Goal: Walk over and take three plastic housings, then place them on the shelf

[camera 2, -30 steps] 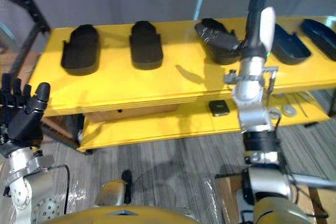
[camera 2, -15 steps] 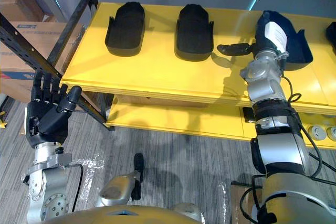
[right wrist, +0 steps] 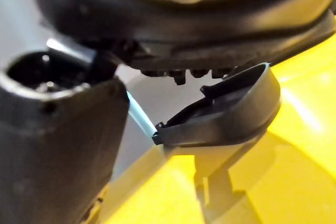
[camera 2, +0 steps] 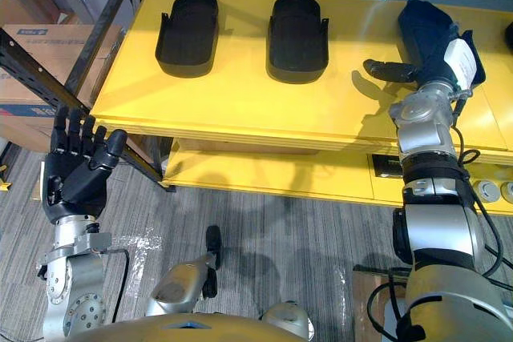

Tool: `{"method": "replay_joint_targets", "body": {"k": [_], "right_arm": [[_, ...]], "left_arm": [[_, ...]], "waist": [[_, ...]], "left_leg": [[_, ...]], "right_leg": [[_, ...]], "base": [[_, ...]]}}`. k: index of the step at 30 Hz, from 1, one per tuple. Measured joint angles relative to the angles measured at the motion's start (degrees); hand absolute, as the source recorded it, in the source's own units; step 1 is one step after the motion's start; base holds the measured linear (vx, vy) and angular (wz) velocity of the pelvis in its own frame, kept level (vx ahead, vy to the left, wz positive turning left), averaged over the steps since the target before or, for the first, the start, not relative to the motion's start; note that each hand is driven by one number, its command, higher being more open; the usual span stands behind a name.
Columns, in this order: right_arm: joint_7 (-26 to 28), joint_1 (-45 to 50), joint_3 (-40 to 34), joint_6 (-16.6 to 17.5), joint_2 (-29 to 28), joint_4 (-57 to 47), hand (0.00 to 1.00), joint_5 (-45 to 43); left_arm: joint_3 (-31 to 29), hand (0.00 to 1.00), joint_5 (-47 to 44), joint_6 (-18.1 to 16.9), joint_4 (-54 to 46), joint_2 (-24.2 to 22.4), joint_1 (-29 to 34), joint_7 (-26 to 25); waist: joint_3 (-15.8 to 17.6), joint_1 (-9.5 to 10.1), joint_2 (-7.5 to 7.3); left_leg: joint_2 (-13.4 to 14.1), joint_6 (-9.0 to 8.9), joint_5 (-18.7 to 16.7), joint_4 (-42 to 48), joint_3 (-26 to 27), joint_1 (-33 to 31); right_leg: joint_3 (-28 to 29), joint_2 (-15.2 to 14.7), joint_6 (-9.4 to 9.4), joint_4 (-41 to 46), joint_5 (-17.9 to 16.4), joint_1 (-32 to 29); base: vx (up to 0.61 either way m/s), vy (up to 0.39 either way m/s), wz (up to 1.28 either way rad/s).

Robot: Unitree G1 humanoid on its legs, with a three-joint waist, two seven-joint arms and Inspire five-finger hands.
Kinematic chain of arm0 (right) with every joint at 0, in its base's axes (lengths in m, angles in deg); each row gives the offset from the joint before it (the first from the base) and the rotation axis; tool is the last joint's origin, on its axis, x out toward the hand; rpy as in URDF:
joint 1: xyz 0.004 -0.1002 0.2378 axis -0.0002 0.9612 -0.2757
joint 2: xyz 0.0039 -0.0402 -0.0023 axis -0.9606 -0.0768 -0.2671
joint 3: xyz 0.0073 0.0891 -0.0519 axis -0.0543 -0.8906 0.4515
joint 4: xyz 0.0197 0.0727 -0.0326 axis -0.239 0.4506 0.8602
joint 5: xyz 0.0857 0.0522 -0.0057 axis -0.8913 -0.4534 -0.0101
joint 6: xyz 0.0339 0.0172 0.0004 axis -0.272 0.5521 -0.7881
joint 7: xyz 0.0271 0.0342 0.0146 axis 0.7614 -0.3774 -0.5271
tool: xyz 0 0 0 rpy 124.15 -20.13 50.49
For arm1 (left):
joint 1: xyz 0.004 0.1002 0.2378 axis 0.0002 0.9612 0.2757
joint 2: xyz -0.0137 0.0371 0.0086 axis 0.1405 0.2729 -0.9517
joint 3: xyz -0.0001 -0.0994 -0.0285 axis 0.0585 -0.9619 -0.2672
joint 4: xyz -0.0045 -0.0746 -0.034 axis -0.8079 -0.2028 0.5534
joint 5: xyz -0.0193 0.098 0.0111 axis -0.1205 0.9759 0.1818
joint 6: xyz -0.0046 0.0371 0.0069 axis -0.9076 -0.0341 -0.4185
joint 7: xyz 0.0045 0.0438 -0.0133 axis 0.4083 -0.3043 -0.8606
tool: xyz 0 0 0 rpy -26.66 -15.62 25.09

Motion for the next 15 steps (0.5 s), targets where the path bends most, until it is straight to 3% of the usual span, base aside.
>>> {"method": "replay_joint_targets", "body": {"k": [9,15], "right_arm": [[4.35,0.14,-0.22,0.29,1.39,2.04,1.00,-3.98],[5.16,0.04,-0.17,4.01,2.39,5.92,1.00,-5.36]], "left_arm": [[0.60,1.00,0.08,0.00,0.48,0.50,1.83,-0.03],[0.52,1.00,0.11,0.01,0.55,0.64,2.08,-0.67]], "waist": [[0.59,0.25,0.94],[0.73,0.85,0.71]], "left_leg": [[-0.01,-0.50,-0.28,-0.03,-0.28,0.02],[-0.44,-0.50,-0.13,-0.04,-1.38,-0.68]], "right_leg": [[0.18,0.09,0.42,0.40,-0.57,0.11],[-0.41,0.37,0.19,0.38,-1.00,0.12]], "base": [[-0.05,0.013,0.01],[-0.03,0.001,0.09]]}}
